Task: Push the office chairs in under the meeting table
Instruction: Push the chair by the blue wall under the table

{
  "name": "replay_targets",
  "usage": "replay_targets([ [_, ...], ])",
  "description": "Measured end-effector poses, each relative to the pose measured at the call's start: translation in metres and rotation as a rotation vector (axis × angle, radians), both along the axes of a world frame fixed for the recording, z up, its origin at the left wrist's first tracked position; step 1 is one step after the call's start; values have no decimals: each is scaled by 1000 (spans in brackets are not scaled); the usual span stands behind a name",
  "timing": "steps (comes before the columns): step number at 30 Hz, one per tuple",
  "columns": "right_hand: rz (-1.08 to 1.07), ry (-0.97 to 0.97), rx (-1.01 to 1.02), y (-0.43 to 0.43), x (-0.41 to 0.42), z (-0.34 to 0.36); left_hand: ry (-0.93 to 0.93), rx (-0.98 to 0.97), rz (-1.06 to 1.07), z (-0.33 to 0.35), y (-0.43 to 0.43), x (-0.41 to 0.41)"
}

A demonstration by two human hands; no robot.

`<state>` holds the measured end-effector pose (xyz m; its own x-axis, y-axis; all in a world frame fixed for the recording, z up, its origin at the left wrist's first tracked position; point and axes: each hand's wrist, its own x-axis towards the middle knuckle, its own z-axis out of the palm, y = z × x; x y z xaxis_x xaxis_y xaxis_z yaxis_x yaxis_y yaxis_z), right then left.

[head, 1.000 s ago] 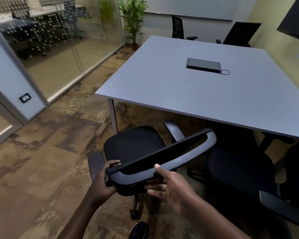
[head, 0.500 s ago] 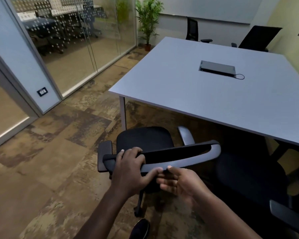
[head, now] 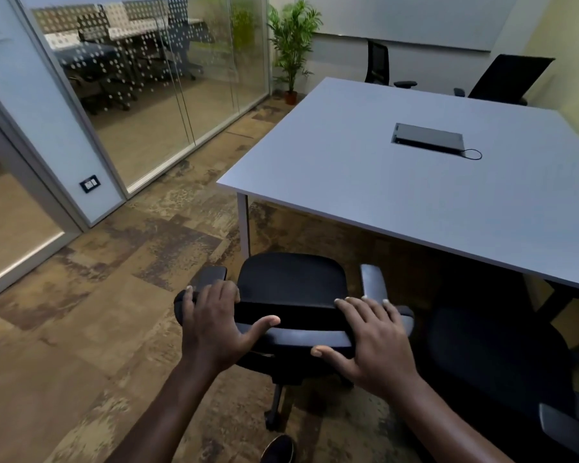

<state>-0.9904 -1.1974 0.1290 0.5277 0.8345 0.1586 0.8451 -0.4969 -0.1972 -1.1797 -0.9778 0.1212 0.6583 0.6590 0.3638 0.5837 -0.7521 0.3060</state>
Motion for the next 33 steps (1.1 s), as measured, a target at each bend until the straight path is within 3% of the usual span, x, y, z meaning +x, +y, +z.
replay_targets([
  [5,-36,-79,192,30,-8,-13,101,35,3,1,39,6],
  [33,-223,-156,104,234,126,-8,341,-22,-180,20,265,191],
])
